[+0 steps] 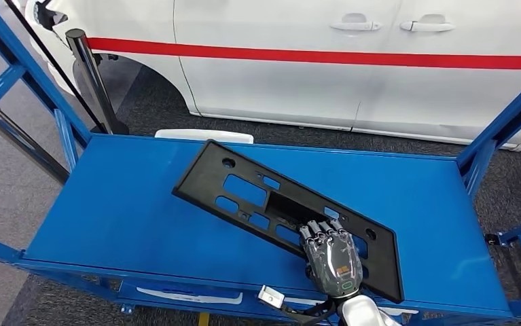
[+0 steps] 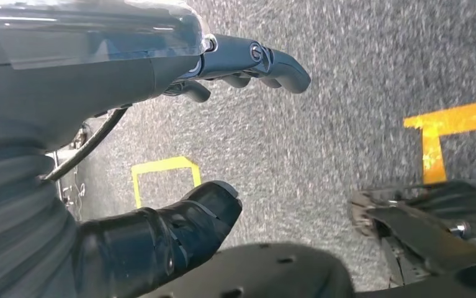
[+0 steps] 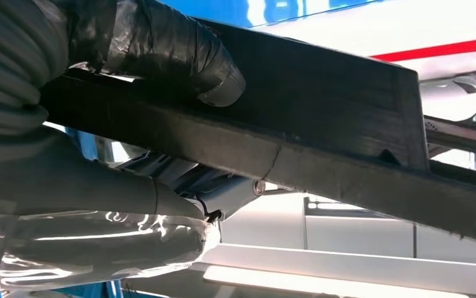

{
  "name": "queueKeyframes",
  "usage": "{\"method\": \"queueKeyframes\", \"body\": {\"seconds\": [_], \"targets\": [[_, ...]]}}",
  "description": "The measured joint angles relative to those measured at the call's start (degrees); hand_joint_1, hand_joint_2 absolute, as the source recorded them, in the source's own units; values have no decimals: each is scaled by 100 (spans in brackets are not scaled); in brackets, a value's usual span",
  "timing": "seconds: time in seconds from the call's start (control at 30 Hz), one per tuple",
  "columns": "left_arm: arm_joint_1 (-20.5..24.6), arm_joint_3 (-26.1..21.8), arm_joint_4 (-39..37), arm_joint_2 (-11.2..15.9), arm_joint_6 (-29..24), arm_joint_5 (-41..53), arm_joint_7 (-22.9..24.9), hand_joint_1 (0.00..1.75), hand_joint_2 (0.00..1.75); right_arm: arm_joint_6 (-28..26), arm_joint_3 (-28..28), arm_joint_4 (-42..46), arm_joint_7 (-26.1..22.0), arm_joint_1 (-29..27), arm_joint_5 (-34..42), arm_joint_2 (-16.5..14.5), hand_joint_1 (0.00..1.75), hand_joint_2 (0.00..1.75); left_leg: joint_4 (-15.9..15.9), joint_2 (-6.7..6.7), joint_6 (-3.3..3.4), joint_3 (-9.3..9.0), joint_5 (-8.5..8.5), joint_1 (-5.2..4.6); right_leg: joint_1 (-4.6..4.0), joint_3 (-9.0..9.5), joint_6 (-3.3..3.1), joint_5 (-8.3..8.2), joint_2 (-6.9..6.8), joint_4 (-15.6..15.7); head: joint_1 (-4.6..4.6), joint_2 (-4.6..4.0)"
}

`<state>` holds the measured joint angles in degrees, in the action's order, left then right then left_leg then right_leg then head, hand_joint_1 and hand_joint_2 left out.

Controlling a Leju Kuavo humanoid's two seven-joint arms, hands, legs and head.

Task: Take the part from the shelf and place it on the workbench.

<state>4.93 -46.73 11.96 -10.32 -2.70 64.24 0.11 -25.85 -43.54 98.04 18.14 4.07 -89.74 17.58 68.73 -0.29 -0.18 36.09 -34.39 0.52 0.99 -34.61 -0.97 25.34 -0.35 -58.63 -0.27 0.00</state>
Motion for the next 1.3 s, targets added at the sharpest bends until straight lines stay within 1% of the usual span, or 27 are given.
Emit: {"method": "queueKeyframes", "body": {"seconds": [0.03, 0.07, 0.1, 0.17, 0.23, 0.27, 0.37, 0.4, 0.43, 0.53, 0.57, 0.6, 0.63, 0.67, 0.73, 0.8, 0.87, 0.9, 0.93, 1.03, 1.07, 1.1, 1.13, 1.17, 1.2, 1.23, 1.3], "targets": [[-2, 0, 0, -1, 1, 0, -2, 0, 175, 2, -1, 1, 5, -3, -1, -4, 175, 175, 336, 0, -17, 112, -156, 6, -7, -33, -7, -17, -6, -11, 0, 0], [-3, 0, 0, -1, 4, 0, -4, 0, 175, 6, -1, 1, 9, -6, -1, -7, 175, 175, 521, 0, -26, 150, -214, 10, -14, -68, -9, -36, -9, -23, 1, 0], [-3, 0, 0, -1, 8, 0, -7, 0, 175, 11, -2, 1, 13, -9, -1, -7, 175, 175, 516, 1, -27, 100, -176, 12, -17, -98, -4, -53, -10, -38, 0, 0], [5, 0, 0, 1, 17, 0, -12, 0, 175, 25, -3, 1, 29, -10, -1, -7, 175, 175, -173, 0, 2, -335, 137, 11, -18, -151, 21, -84, -6, -75, -1, 0], [21, 0, 0, 1, 24, 0, -15, 0, 175, 46, -4, 1, 51, -7, -1, -7, 175, 175, -887, -4, 49, -724, 351, -10, -30, -190, 73, -121, -3, -112, 0, 0], [26, 0, 0, 1, 31, 0, -17, 0, 175, 61, -4, 1, 63, -4, -1, -7, 175, 175, -1033, -7, 73, -785, 380, -25, -33, -201, 108, -144, -4, -121, 1, 0], [20, -4, -1, -2, 62, 0, -17, 0, 175, 102, -10, 1, 74, -3, -3, -7, 175, 175, -1070, 4, 161, -729, 489, -37, -24, -222, 218, -216, 4, -108, 2, 0], [22, -6, -1, -4, 70, 0, -17, 0, 175, 107, -11, 1, 76, -5, -4, -6, 175, 175, -1092, 17, 205, -699, 551, -27, -21, -257, 244, -138, 11, -158, 5, 0], [25, -7, -2, -6, 75, 1, -16, 0, 175, 107, -13, 1, 78, -5, -5, -5, 175, 175, -1115, 31, 248, -653, 621, -13, -16, -322, 266, 40, 19, -309, 8, 0], [33, -7, -2, -9, 83, 2, -19, 0, 175, 107, -14, 1, 81, -7, -5, -6, 175, 175, -1104, 61, 309, -444, 784, -10, 0, -606, 316, 806, 27, -1298, 11, 0], [31, -7, -2, -10, 84, 1, -19, 0, 175, 107, -15, 1, 81, -10, -5, -7, 175, 175, -1085, 68, 305, -367, 826, -11, 3, -628, 332, 905, 27, -1550, 11, 0], [30, -7, -2, -10, 85, 1, -18, 0, 175, 109, -16, 0, 81, -11, -5, -7, 175, 175, -1060, 72, 297, -293, 862, -11, 10, -557, 342, 888, 26, -1616, 11, 0], [30, -7, -2, -10, 85, 1, -18, 0, 175, 112, -17, -1, 81, -10, -5, -7, 175, 175, -1032, 72, 284, -223, 894, -9, 20, -376, 345, 780, 26, -1455, 11, 0], [30, -7, -2, -10, 85, 1, -18, 0, 175, 117, -17, -1, 81, -7, -5, -7, 175, 175, -1002, 71, 266, -162, 922, -8, 30, -104, 342, 645, 26, -1115, 11, 0], [31, -7, -2, -10, 85, 4, -16, 0, 175, 134, -17, 0, 81, 5, -5, -7, 175, 175, -954, 65, 209, -75, 976, -15, 25, 403, 304, 519, 34, -359, 10, 0], [32, -9, -2, -10, 85, 7, -15, 0, 175, 156, -18, 1, 81, 15, -5, -7, 175, 175, -939, 61, 141, -39, 1043, -25, -8, 553, 248, 509, 48, -59, 10, 0], [26, -16, -3, -10, 93, 5, -15, 0, 175, 194, -19, 1, 78, 26, -5, -7, 175, 175, -950, 54, 70, -3, 1124, -27, -19, 468, 166, 419, 43, -48, 13, 0], [22, -22, -3, -10, 97, 3, -14, 0, 175, 217, -19, 1, 72, 34, -5, -7, 175, 175, -917, 48, 36, 47, 1081, -20, -12, 409, 113, 363, 33, -33, 10, 0], [16, -26, -4, -10, 101, 1, -13, 0, 175, 237, -19, 1, 62, 37, -5, -7, 175, 175, -811, 41, 4, 117, 934, -14, -2, 334, 54, 293, 21, -18, 10, 0], [0, -33, -4, -10, 105, -2, -8, 0, 175, 284, -19, -1, 6, 36, -5, -7, 175, 175, 72, 34, -57, 368, 93, 3, -10, 81, -33, 83, 1, -6, 7, 0], [-3, -34, -4, -11, 106, -2, -8, 0, 175, 297, -19, -2, -9, 31, -5, -7, 175, 175, 388, 34, -65, 398, -55, 4, -22, -9, -36, 13, -2, -10, 6, 0], [-2, -34, -4, -11, 107, -2, -9, 0, 175, 306, -19, -3, -15, 28, -5, -7, 175, 175, 575, 34, -62, 358, -55, 3, -34, -101, -37, -57, -5, -17, 7, 0], [0, -35, -4, -11, 106, -2, -9, 0, 175, 309, -19, -3, -18, 26, -5, -7, 175, 175, 584, 34, -51, 229, 64, 2, -43, -193, -33, -125, -8, -23, 7, 0], [2, -36, -4, -11, 106, -2, -9, 0, 175, 310, -19, -3, -19, 25, -5, -7, 175, 175, 400, 34, -31, 6, 234, -1, -51, -275, -27, -190, -10, -31, 7, 0], [7, -36, -4, -11, 106, -2, -9, 0, 175, 313, -19, -3, -20, 25, -5, -7, 175, 175, 55, 33, 2, -299, 356, -10, -54, -343, -18, -252, -11, -40, 7, 0], [15, -37, -3, -8, 106, -2, -10, 0, 175, 314, -19, -2, -21, 24, -5, -7, 175, 175, -408, 32, 37, -645, 376, -25, -62, -396, 1, -309, -9, -49, 7, 0], [30, -38, -2, -2, 113, -1, -11, 0, 175, 317, -19, 0, -22, 19, -5, -7, 175, 175, -1096, 30, 92, -1081, 270, -61, -64, -446, 56, -433, -20, -40, 7, 0]]}}
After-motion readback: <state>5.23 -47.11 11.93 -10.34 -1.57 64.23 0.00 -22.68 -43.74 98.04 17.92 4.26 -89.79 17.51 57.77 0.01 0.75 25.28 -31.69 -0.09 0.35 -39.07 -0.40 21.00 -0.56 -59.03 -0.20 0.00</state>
